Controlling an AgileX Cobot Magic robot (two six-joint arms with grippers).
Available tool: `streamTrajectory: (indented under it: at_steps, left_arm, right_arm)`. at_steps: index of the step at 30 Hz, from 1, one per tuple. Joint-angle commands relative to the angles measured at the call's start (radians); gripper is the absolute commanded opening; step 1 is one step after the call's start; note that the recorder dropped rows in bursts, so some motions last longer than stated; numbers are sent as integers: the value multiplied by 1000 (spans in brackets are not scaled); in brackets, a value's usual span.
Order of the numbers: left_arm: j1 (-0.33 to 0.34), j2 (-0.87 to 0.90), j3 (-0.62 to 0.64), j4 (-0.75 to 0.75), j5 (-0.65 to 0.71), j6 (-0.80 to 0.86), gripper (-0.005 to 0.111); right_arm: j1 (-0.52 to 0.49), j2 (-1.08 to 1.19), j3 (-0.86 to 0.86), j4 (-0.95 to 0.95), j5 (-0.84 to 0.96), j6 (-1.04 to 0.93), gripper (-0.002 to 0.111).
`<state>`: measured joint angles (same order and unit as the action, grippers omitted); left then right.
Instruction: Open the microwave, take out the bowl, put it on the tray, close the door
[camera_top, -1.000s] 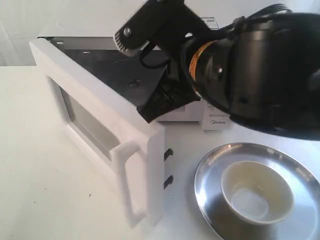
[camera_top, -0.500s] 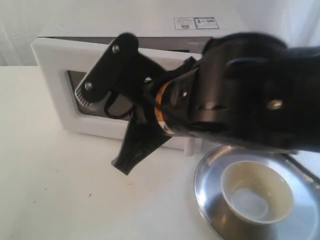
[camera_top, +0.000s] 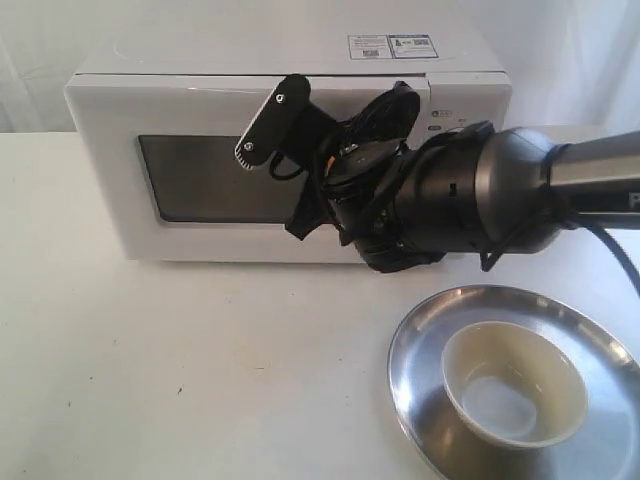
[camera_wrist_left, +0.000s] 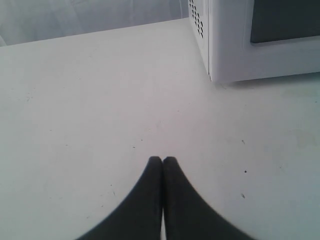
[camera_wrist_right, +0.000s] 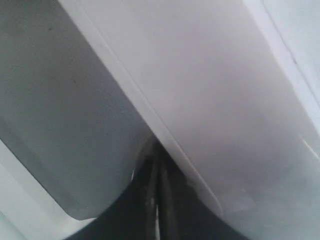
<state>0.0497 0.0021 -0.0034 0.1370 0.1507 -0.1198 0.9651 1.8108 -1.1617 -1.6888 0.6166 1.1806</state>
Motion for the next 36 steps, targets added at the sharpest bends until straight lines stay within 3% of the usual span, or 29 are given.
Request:
streamTrajectory:
  at_steps: [1, 6, 9, 13, 18, 21, 25, 30, 36]
  left_arm:
    - [-2, -2, 3, -2, -2, -5, 0]
    - [-2, -2, 3, -2, -2, -5, 0]
    - [-2, -2, 3, -2, -2, -5, 0]
    - [-2, -2, 3, -2, -2, -5, 0]
    - [-2, -2, 3, -2, -2, -5, 0]
    - [-2, -2, 3, -2, -2, -5, 0]
    - [-2, -2, 3, -2, -2, -5, 0]
    - [-2, -2, 3, -2, -2, -5, 0]
    - [-2, -2, 3, -2, -2, -5, 0]
  right_arm:
    - [-71, 31, -58, -56, 126, 38, 0]
    - [-20, -44, -39, 35, 6, 36, 0]
    - [94, -210, 7, 103, -279, 36, 0]
    - [248, -478, 150, 192, -304, 41, 0]
    - [337, -738, 342, 341, -267, 57, 0]
    - [361, -876, 470, 479, -238, 59, 0]
    - [363, -1019, 658, 508, -266, 151, 0]
    - [363, -1119, 829, 508, -315, 587, 0]
    - [363, -1131, 846, 429, -232, 656, 0]
